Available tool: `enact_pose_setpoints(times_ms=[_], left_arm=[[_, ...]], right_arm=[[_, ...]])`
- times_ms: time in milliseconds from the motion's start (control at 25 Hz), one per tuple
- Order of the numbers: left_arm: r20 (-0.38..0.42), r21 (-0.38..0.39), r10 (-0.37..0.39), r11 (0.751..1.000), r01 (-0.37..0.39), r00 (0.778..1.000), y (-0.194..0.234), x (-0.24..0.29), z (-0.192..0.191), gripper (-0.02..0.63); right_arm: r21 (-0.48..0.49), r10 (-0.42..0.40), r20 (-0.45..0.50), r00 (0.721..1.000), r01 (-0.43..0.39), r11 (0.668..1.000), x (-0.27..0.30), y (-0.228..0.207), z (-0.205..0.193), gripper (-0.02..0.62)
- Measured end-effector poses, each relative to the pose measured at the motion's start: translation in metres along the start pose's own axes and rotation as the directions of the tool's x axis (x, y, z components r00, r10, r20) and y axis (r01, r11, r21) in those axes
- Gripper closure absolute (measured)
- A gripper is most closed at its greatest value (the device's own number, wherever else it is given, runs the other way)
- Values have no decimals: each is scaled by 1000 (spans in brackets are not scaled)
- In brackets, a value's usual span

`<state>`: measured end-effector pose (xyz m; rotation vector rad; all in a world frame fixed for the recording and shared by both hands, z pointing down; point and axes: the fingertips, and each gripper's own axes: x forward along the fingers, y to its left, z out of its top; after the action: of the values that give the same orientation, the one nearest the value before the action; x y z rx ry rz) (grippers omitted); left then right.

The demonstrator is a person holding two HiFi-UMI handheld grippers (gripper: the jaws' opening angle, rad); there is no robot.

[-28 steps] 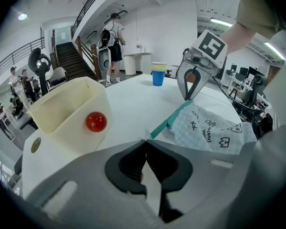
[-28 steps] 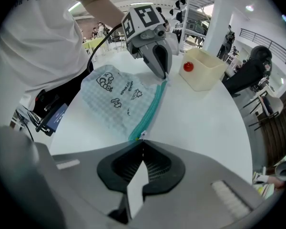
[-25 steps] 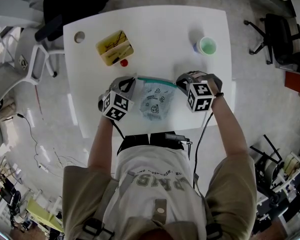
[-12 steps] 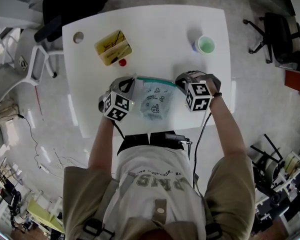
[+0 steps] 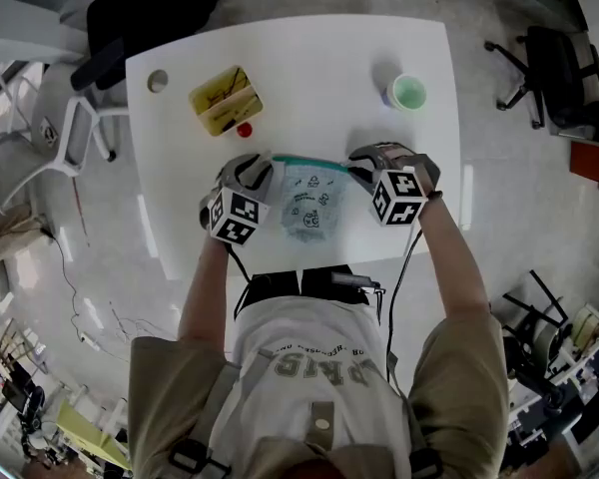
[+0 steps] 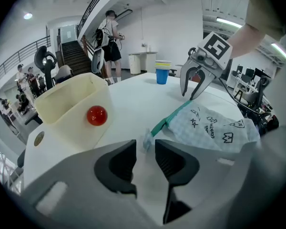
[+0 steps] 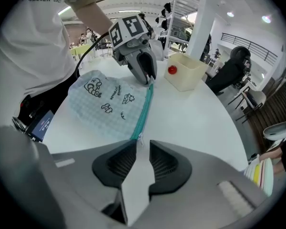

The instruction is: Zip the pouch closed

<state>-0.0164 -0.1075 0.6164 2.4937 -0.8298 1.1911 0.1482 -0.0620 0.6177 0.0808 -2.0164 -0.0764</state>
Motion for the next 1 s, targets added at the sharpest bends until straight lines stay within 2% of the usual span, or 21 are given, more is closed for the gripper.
enact_pose_setpoints(times_ms=[320, 520, 640, 800, 920, 1000], left_arm=[[21, -17, 32, 999, -32, 999, 5, -9, 2, 456], [43, -25, 74, 997, -73, 996, 15, -18, 6, 456], [72, -42, 100, 994, -97, 992, 20, -27, 12, 456], [112, -43, 150, 988, -146, 982, 26, -43, 21, 456], [150, -52, 178, 984, -172, 972, 30, -55, 29, 456], [185, -66, 208, 978, -199, 961, 32, -66, 36, 456]], right_arm=[[115, -78, 61, 995, 71, 991, -15, -8, 4, 491], [248, -201, 117, 973, 167, 954, -33, -19, 10, 474], [355, -291, 151, 945, 224, 908, -48, -26, 14, 474], [488, -422, 174, 890, 294, 822, -74, -34, 24, 474], [550, -514, 193, 836, 342, 762, -92, -42, 38, 474], [600, -580, 207, 788, 366, 712, -106, -47, 49, 474]])
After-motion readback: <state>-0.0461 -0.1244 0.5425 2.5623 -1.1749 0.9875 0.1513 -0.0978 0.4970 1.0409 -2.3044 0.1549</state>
